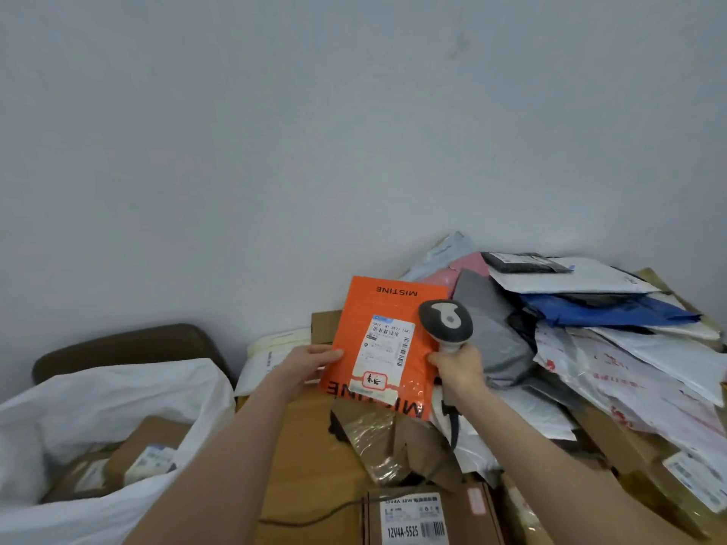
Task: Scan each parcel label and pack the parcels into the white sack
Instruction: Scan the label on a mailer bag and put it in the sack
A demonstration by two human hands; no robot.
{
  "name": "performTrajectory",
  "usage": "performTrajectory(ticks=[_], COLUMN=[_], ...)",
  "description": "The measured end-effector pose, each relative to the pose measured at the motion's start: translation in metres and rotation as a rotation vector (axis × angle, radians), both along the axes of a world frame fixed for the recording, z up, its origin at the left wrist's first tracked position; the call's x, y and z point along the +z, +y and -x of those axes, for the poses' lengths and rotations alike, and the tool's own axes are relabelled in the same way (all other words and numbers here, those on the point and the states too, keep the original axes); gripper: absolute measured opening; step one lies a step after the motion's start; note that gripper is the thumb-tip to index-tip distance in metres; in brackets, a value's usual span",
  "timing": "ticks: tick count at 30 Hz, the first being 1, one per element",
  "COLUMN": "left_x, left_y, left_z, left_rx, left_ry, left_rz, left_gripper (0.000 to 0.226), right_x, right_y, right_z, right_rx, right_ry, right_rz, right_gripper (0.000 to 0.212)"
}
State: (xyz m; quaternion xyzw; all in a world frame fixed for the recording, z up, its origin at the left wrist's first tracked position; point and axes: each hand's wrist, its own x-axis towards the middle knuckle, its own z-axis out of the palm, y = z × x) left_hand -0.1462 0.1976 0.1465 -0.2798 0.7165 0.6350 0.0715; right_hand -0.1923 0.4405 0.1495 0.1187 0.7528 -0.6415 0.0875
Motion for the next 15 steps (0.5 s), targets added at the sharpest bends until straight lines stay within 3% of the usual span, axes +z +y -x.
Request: performTrajectory(ticks=[6,11,15], left_x=[-0.016,-0.037,-0.048], left_y=[-0.021,-0.029,-0.034], left_z=[-0.005,-0.013,-0.019], left_rx=[0.120,0.258,0.290], left_ry=[0.080,0.075,0.059], left_rz=[0.002,-0.021,-0.051], left_gripper=[0.027,0.014,0.013], right_x=[-0.003,-0.004,0.001], right_y=[-0.024,-0.044,-0.063], right_z=[-0.016,-0.057,-0.087], right_rx=[-0.035,0.071,0.124], right_ry=[0.007,-0.132,-0.163], right_rz=[-0.080,0.215,0.230], right_gripper=[0.006,0.006,0.013])
